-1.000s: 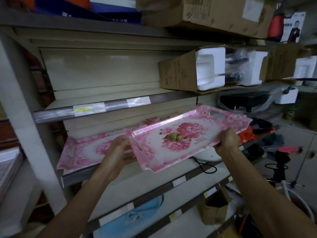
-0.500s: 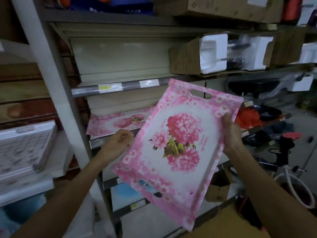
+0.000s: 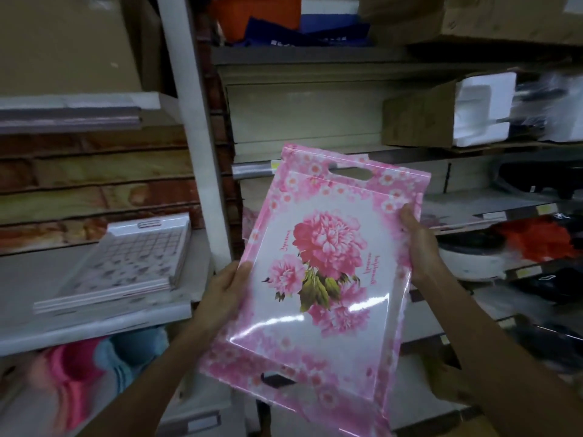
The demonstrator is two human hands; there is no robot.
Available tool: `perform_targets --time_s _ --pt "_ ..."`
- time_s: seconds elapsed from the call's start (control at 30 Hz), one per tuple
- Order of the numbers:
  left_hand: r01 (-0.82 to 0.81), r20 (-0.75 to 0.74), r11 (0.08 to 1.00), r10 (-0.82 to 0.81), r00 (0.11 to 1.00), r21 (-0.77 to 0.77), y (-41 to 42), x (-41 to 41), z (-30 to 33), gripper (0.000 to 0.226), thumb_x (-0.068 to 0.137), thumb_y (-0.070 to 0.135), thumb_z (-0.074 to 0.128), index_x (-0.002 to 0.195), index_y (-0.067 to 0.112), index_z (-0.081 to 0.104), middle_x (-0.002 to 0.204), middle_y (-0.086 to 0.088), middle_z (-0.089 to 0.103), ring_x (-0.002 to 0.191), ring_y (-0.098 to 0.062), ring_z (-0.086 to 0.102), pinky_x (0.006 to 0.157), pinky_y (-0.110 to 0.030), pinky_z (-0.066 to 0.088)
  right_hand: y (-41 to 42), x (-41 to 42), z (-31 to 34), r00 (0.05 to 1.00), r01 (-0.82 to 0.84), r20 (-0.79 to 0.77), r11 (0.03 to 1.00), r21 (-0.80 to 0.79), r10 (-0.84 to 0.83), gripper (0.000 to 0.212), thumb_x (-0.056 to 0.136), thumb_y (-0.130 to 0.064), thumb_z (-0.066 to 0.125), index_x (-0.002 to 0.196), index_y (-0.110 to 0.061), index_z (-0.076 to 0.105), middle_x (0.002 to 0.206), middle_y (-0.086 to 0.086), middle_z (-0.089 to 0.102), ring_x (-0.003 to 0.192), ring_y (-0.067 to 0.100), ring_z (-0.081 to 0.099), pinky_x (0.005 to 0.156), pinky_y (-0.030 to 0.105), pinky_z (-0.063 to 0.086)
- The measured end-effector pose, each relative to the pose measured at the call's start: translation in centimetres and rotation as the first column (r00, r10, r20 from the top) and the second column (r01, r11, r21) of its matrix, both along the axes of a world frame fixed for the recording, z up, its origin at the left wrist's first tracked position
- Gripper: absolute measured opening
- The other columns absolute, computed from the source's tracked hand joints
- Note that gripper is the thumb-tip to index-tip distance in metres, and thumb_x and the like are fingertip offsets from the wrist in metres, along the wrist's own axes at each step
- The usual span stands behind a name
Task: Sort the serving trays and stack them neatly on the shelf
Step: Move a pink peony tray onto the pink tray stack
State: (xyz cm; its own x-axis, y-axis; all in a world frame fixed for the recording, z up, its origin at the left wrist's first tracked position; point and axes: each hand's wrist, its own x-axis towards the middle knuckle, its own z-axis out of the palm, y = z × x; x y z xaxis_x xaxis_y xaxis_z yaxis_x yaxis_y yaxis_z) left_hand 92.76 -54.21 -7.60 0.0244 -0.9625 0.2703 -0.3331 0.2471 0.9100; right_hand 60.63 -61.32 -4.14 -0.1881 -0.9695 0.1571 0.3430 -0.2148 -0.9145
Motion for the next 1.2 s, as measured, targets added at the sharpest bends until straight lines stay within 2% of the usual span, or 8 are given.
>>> perform_targets --time_s 0.17,0.33,0.53,0.63,0.77,0.87,1.0,1.2 --pt "-0.126 0.015 0.991 0.126 0.992 -0.043 2.1 6.8 -0.7 0.037 0.097 0.049 0.041 0.104 0.025 0.069 0.095 -0.010 0.075 0.084 -0.027 0.073 0.072 -0.049 0.060 -0.7 7.7 0.1 0.994 -0.105 -0.005 0.994 0.006 0.105 0.034 0.096 -0.044 0.051 0.100 -0.013 0.067 0.089 0.004 0.076 0.082 0.026 0.074 0.068 0.036 0.061" --pt "-0.236 -0.073 0.972 0.234 0.970 -0.021 4.6 14.3 -1.5 0.032 0.099 0.035 0.046 0.091 0.015 0.069 0.083 0.007 0.076 0.071 -0.002 0.070 0.057 -0.012 0.051 -0.7 16.8 0.3 0.985 -0.168 -0.029 0.984 0.058 0.170 0.041 0.093 -0.048 0.055 0.097 -0.011 0.071 0.097 0.011 0.074 0.085 0.032 0.071 0.084 0.045 0.057" --pt "-0.334 -0.110 0.943 0.331 0.937 -0.009 8.2 22.1 -2.0 0.034 0.098 0.035 0.046 0.072 0.020 0.061 0.052 0.013 0.064 0.048 0.001 0.060 0.045 -0.008 0.043 -0.7 27.0 0.1 0.950 -0.307 -0.037 0.950 0.056 0.310 0.052 0.093 -0.053 0.051 0.118 -0.010 0.067 0.114 0.012 0.072 0.103 0.034 0.070 0.094 0.048 0.053" --pt "-0.347 -0.109 0.938 0.347 0.932 0.021 9.2 25.7 -1.8 0.037 0.098 0.040 0.044 0.081 0.016 0.067 0.061 0.010 0.070 0.055 -0.001 0.065 0.049 -0.012 0.047 -0.4 31.8 0.0 0.949 -0.304 -0.060 0.950 0.077 0.308 0.051 0.092 -0.052 0.053 0.116 -0.010 0.068 0.113 0.013 0.073 0.104 0.035 0.069 0.095 0.050 0.052" --pt "-0.408 -0.087 0.912 0.409 0.908 0.034 8.8 30.9 -2.5 0.050 0.092 0.059 0.044 0.085 0.015 0.067 0.071 -0.006 0.068 0.067 -0.031 0.061 0.059 -0.042 0.052 -0.3 36.8 -0.9 0.943 -0.320 -0.084 0.947 0.025 0.321 0.050 0.083 -0.056 0.064 0.124 -0.026 0.063 0.119 0.007 0.070 0.105 0.030 0.069 0.094 0.053 0.053" --pt "-0.406 -0.079 0.911 0.411 0.908 0.068 8.0 33.4 -2.6 0.058 0.090 0.066 0.043 0.101 0.014 0.068 0.096 -0.017 0.073 0.088 -0.040 0.068 0.075 -0.057 0.055 -0.4 39.3 -1.5 0.934 -0.343 -0.093 0.939 0.041 0.345 0.018 0.087 -0.048 0.064 0.098 -0.037 0.075 0.115 0.004 0.073 0.105 0.027 0.069 0.096 0.050 0.052" --pt "-0.457 -0.120 0.886 0.464 0.878 0.078 5.9 35.4 -1.8 0.047 0.098 0.046 0.043 0.095 0.008 0.069 0.086 -0.008 0.076 0.073 -0.021 0.067 0.060 -0.033 0.054 -1.2 41.4 -2.8 0.933 -0.325 -0.132 0.941 0.098 0.336 0.038 0.093 -0.039 0.060 0.120 -0.014 0.066 0.119 0.007 0.069 0.110 0.026 0.066 0.104 0.048 0.047" --pt "-0.524 -0.127 0.846 0.533 0.837 0.093 0.7 37.7 -0.5 0.047 0.101 0.041 0.039 0.091 0.003 0.065 0.075 -0.002 0.067 0.063 -0.016 0.056 0.055 -0.026 0.044 -3.8 43.5 -2.7 0.912 -0.317 -0.258 0.947 0.047 0.318 0.016 0.097 -0.020 0.056 0.112 -0.022 0.062 0.105 -0.005 0.068 0.095 0.016 0.066 0.081 0.031 0.053"
